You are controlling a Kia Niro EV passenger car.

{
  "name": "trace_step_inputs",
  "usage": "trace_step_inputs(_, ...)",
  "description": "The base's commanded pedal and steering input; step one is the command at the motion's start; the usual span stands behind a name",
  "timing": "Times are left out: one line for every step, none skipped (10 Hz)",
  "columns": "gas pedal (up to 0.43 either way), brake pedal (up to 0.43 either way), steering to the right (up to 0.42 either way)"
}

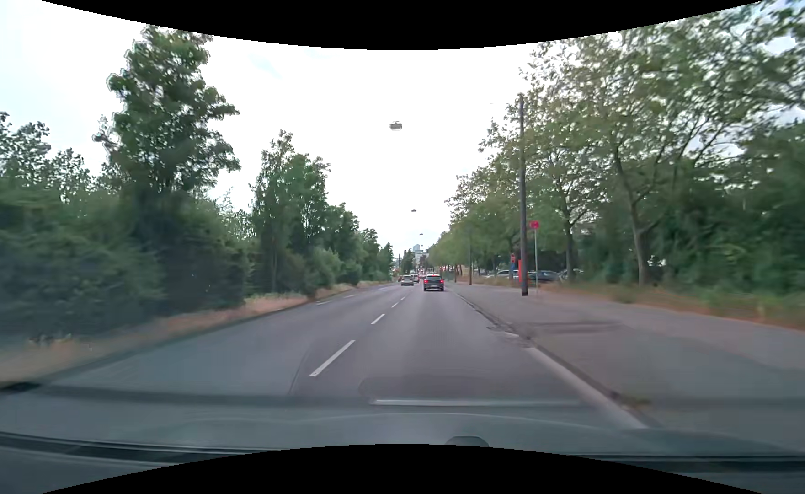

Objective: Follow the waypoints while adhering to traffic rules and regulations

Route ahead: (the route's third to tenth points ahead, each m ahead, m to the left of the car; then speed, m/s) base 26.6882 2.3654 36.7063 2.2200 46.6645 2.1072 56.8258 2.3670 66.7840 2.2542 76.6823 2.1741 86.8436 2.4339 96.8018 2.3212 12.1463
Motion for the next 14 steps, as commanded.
trace_step_inputs(0.000,0.073,-0.005)
trace_step_inputs(0.000,0.085,-0.005)
trace_step_inputs(0.000,0.091,-0.004)
trace_step_inputs(0.000,0.098,-0.001)
trace_step_inputs(0.000,0.104,-0.001)
trace_step_inputs(0.000,0.110,-0.001)
trace_step_inputs(0.000,0.110,-0.002)
trace_step_inputs(0.000,0.116,-0.002)
trace_step_inputs(0.000,0.116,-0.002)
trace_step_inputs(0.000,0.122,-0.002)
trace_step_inputs(0.000,0.122,-0.002)
trace_step_inputs(0.000,0.122,-0.002)
trace_step_inputs(0.000,0.122,-0.003)
trace_step_inputs(0.000,0.128,-0.003)
